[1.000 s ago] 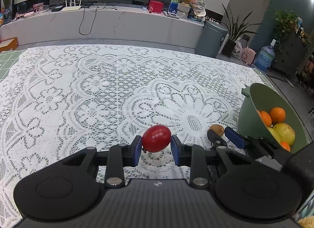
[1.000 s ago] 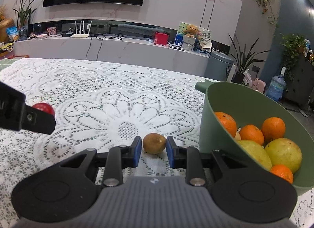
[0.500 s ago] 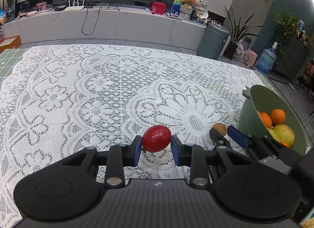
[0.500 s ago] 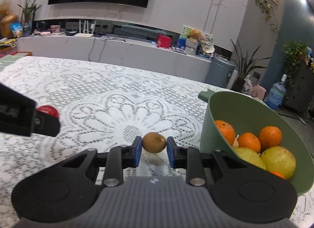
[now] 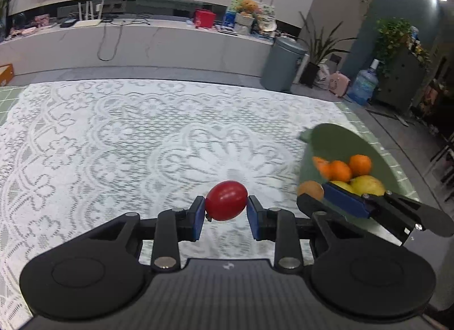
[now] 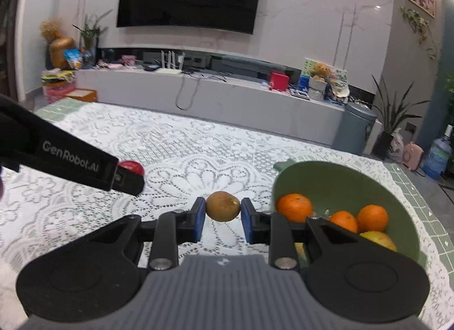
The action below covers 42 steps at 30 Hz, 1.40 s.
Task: Organize fruits
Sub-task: 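Carry the red plum and kiwi over the green colander with both tools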
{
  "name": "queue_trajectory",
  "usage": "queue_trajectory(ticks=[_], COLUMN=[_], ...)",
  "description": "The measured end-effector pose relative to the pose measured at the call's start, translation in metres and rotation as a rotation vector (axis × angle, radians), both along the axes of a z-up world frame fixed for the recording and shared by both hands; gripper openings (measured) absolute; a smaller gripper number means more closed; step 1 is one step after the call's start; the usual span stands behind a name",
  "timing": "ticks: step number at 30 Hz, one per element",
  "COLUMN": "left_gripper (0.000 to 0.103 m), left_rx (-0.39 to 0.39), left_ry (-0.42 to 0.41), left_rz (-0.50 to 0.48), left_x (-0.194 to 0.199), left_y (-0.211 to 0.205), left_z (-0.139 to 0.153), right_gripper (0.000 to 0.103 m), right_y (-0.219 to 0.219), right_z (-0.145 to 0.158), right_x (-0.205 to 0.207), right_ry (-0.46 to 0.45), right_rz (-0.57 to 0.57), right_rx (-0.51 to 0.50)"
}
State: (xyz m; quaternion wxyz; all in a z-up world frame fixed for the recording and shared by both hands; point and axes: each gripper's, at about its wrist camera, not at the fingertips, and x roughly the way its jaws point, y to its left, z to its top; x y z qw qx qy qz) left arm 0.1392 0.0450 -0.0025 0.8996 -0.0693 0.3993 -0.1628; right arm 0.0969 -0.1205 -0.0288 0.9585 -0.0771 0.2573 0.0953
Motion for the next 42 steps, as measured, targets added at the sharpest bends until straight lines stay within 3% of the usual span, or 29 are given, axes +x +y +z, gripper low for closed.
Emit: queue_trajectory(ticks=[5,11,20,32,42], left_gripper=[0.035,0.035,0.036,0.035,0.035], left_rx=[-0.015,0.038,0.097,0.21,0.231], left_ry=[0.001,-0.041,-0.036,0.017,0.062], left_rz=[-0.068,-0.163,-0.281,-0.341,-0.349], left_x=[-0.005,-0.002,0.02,0.063,0.088], left_y=[-0.027,-0.072,-0.137,-0.179,-0.19], left_z=[0.015,0.036,0.041,0.022,0.007], right_gripper=[0.024,0.024,0.024,0.024,0.024], right_y=[-0.036,-0.089,-0.148,-0.171,-0.17], right_z=[0.021,0.037,0.014,-0.004,-0.021], right_x=[-0.004,0.012,0.056,0.103,0.122], right_ry=[0.001,0.074,0.241,0.378,0.479], right_rz=[0.041,0.069,0.081,0.076,0.104], right_rx=[0.041,0.075,0.083,0.203,0.194])
